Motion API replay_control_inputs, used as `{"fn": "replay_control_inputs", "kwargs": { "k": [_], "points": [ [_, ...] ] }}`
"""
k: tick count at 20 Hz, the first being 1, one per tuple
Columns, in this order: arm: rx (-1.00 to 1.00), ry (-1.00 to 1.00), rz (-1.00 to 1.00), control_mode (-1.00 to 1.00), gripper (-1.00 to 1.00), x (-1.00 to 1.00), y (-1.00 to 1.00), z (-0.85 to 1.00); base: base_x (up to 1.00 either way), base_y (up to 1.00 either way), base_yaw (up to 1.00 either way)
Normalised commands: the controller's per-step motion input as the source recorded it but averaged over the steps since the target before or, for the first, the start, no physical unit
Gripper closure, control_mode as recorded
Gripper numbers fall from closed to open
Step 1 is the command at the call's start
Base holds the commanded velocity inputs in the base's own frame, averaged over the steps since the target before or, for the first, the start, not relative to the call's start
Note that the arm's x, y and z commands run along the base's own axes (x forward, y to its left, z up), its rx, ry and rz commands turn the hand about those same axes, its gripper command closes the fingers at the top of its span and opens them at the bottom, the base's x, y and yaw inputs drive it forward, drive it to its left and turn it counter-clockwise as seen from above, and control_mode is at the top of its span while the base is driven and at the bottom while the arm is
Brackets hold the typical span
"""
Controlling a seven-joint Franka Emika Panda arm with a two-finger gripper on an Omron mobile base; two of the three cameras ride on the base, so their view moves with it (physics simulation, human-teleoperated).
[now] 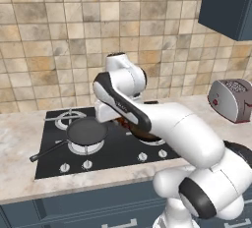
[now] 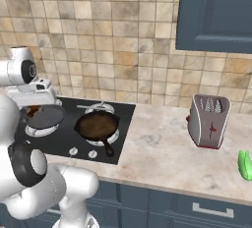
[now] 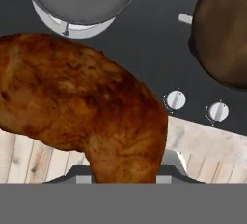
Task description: Place both pans onto different burners. Then place the corn and the chicken drumstick on different pans.
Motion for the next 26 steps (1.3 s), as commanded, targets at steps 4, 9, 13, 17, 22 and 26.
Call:
{"fn": "replay_control_inputs", "kwargs": {
  "k": [4, 9, 13, 17, 22, 26],
  "points": [
    [0.00, 0.00, 0.00, -1.00, 1.00, 0.57, 0.61, -0.22, 0.00, 0.00, 0.00],
    [0.00, 0.00, 0.00, -1.00, 1.00, 0.57, 0.42, -0.25, 0.00, 0.00, 0.00],
    [0.00, -0.04, -0.01, -1.00, 1.00, 0.50, 0.11, -0.28, 0.00, 0.00, 0.00],
    [0.00, -0.06, -0.01, -1.00, 1.00, 0.29, 0.08, -0.42, 0.00, 0.00, 0.00],
    [0.00, -0.06, -0.01, -1.00, 1.00, 0.28, 0.13, -0.57, 0.00, 0.00, 0.00],
    [0.00, -0.04, -0.01, -1.00, 1.00, 0.46, 0.13, -0.38, 0.00, 0.00, 0.00]
  ]
}}
